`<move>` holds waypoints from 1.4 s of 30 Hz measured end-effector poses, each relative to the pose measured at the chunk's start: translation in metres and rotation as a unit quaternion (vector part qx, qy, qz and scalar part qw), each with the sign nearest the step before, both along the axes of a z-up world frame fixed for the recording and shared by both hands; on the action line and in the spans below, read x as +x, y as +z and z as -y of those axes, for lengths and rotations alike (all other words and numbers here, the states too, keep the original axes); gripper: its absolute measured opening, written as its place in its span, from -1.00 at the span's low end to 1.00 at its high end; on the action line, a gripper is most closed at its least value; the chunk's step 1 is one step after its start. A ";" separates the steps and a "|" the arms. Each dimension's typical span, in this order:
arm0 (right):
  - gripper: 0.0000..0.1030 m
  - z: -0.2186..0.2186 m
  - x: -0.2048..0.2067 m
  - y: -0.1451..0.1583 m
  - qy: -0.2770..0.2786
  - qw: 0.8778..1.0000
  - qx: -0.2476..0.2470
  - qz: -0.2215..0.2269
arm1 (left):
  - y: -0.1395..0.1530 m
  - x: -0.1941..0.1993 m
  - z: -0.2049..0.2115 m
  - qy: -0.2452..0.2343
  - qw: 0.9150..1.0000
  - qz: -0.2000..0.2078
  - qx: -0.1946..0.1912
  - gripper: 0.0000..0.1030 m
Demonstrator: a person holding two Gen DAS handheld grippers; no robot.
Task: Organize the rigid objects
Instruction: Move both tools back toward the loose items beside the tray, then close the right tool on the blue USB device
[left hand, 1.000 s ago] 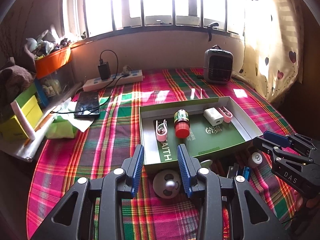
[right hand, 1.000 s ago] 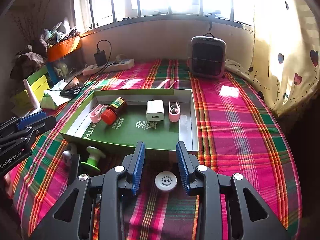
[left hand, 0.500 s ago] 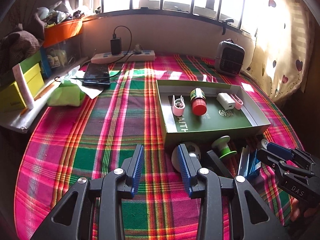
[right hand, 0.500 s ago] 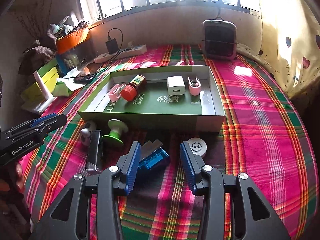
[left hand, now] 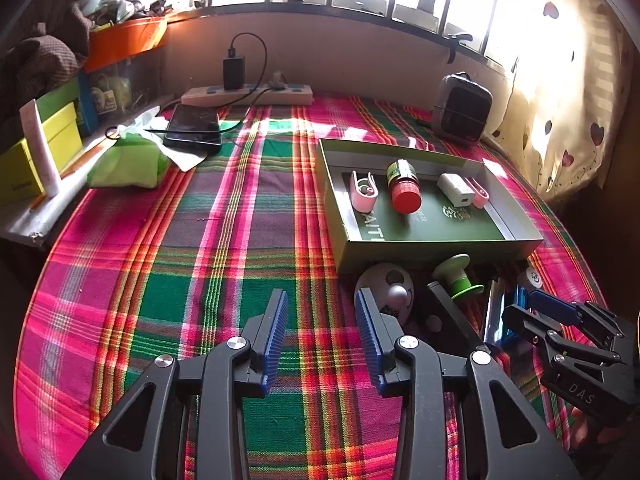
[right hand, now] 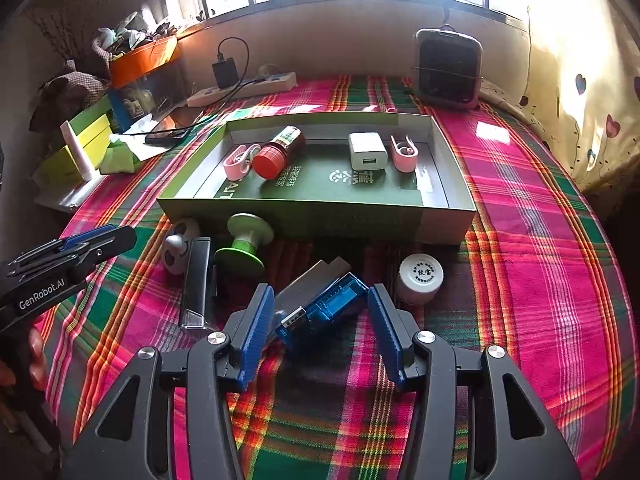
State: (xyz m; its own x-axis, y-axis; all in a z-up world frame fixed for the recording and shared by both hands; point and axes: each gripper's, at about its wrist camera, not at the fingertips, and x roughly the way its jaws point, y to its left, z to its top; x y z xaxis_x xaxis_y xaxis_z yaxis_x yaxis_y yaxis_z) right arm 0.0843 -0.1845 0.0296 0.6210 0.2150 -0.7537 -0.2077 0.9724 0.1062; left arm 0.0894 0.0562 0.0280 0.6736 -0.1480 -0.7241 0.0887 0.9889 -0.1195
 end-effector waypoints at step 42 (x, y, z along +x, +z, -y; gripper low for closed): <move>-0.67 0.028 -0.001 -0.011 -0.033 0.999 -0.025 -0.018 | -0.021 0.036 0.020 -0.059 0.995 -0.056 -0.060 -0.09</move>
